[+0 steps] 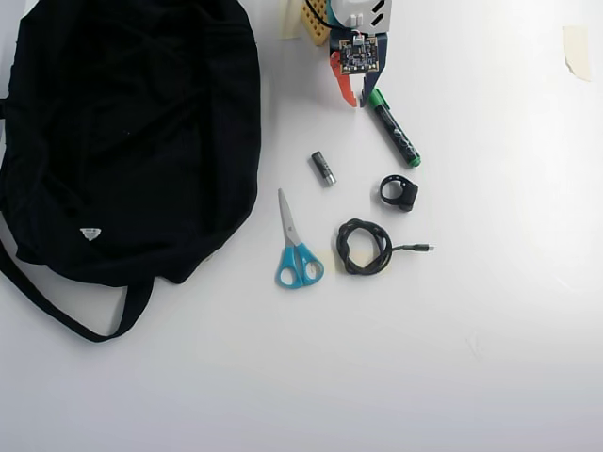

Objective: Put the green marker into the black bag

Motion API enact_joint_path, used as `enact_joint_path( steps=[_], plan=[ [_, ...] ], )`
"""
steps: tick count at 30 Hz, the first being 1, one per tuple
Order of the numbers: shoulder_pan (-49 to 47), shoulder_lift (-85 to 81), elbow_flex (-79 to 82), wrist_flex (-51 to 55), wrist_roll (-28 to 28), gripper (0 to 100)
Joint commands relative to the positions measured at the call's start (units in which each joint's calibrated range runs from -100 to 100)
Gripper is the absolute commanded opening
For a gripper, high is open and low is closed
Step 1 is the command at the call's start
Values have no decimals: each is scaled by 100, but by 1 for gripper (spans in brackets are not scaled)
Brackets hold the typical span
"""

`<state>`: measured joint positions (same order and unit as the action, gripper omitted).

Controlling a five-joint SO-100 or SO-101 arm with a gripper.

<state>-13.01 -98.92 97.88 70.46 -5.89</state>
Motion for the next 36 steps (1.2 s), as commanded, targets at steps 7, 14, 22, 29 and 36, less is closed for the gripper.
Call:
enact_joint_path(
  steps=[7,14,22,29,36],
  plan=[
    [14,-75,140,-35,33,2],
    [-16,-75,140,-61,33,2],
    [-31,-66,95,-285,-4,2],
    [-38,-42,95,-1266,22,2],
    [-53,813,-408,-2739,-20,2]
  ],
)
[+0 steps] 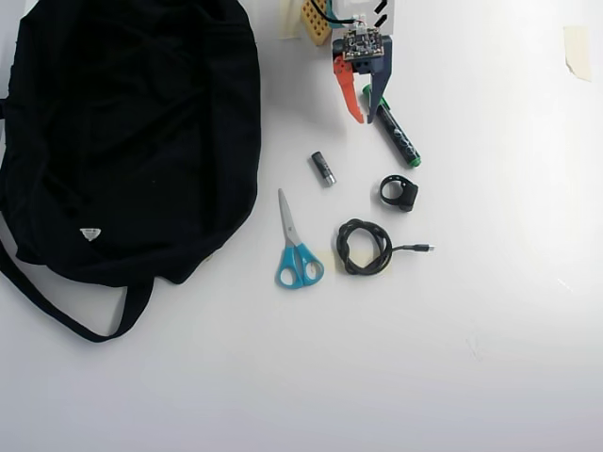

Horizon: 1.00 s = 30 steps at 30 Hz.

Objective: Put the green marker into the black bag

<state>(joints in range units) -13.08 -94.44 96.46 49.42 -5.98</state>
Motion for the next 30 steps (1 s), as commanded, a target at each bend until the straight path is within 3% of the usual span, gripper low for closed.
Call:
enact_joint_path(
  steps=[1,11,21,25,30],
  plan=[
    [-46,531,-356,-877,-10,2],
    [-38,2415,-1794,-3271,48,2],
    [178,4406,-3914,-3443,63,2],
    [358,5087,-4705,-3443,583,2],
    [485,6091,-6052,-3443,677,2]
  ],
)
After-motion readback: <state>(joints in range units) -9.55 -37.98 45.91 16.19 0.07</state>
